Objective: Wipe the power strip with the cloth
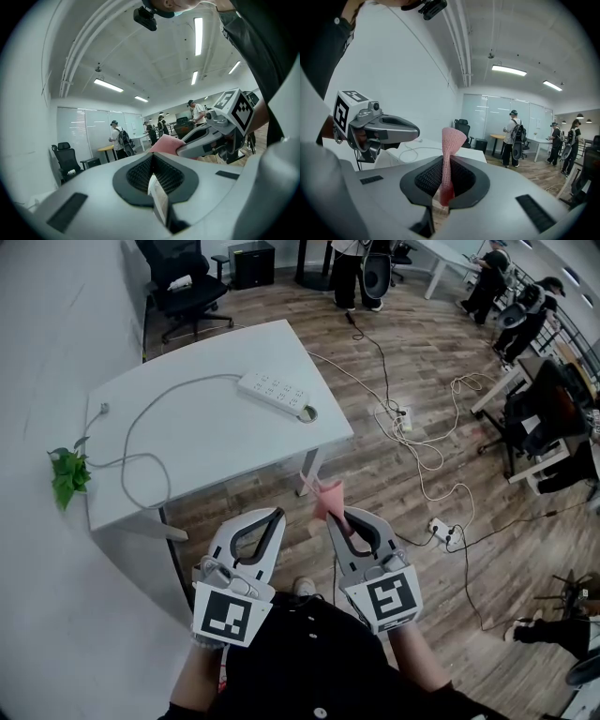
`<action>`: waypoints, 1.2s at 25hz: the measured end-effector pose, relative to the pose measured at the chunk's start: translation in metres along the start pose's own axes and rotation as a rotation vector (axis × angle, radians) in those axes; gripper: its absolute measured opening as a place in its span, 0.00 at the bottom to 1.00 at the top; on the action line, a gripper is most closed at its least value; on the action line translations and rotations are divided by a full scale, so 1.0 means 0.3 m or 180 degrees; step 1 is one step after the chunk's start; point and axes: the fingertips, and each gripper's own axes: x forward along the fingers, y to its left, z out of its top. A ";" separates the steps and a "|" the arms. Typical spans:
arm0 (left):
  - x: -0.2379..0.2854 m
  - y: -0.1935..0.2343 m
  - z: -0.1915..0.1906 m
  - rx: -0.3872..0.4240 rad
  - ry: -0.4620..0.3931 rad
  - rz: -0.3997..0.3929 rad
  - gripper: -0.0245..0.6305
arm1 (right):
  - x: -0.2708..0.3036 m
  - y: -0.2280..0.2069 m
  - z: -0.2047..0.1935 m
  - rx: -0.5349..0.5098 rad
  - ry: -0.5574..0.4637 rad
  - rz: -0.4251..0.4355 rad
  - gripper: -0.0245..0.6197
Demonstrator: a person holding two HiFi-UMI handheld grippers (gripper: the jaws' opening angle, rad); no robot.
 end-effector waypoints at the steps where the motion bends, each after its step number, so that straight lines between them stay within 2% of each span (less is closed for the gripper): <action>1: 0.002 -0.001 -0.001 0.0001 0.0005 0.0007 0.06 | -0.001 -0.003 -0.001 0.0001 -0.0007 0.0002 0.12; 13: 0.033 -0.050 0.014 0.0017 0.0052 0.0090 0.06 | -0.024 -0.054 -0.021 -0.0002 -0.0128 0.0096 0.11; 30: 0.111 -0.137 0.009 0.0030 0.0151 0.0316 0.06 | -0.085 -0.161 -0.091 0.0040 -0.0114 0.0269 0.11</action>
